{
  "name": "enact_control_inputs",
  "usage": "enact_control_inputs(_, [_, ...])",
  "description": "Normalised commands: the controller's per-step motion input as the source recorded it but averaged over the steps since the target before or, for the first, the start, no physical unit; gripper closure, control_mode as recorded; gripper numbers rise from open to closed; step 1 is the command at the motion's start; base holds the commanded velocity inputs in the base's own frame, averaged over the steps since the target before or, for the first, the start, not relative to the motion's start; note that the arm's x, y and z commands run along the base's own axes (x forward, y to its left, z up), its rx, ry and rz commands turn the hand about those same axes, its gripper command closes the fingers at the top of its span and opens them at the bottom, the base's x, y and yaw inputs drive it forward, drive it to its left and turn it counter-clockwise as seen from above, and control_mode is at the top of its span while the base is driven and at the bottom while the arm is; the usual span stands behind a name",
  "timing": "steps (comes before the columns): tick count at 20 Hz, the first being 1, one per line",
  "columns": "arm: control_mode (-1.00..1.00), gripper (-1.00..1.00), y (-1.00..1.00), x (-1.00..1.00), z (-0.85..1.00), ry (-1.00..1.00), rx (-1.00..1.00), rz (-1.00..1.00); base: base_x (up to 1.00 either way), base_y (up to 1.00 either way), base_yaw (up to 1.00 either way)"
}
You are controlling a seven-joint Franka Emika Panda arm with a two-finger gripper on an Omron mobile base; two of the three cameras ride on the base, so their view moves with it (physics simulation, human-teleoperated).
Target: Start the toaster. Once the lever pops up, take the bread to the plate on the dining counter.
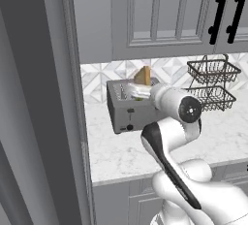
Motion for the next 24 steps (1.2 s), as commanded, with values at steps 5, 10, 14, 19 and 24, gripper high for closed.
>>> enact_control_inputs(5, [-1.00,1.00,-0.01,-1.00,0.31,0.28,-0.03,-0.04,0.00,0.00,0.00])
enact_control_inputs(10, [-1.00,1.00,-0.31,-1.00,0.00,0.24,-0.08,-0.01,0.00,0.00,0.00])
enact_control_inputs(14, [-1.00,1.00,-0.46,-0.84,0.00,0.05,0.00,0.04,0.00,0.00,0.00])
enact_control_inputs(19, [-1.00,1.00,-0.22,-0.29,0.00,0.00,-0.02,0.05,0.00,0.00,0.00])
enact_control_inputs(24, [-1.00,1.00,0.00,0.00,0.00,0.00,0.00,0.00,0.00,0.00,0.00])
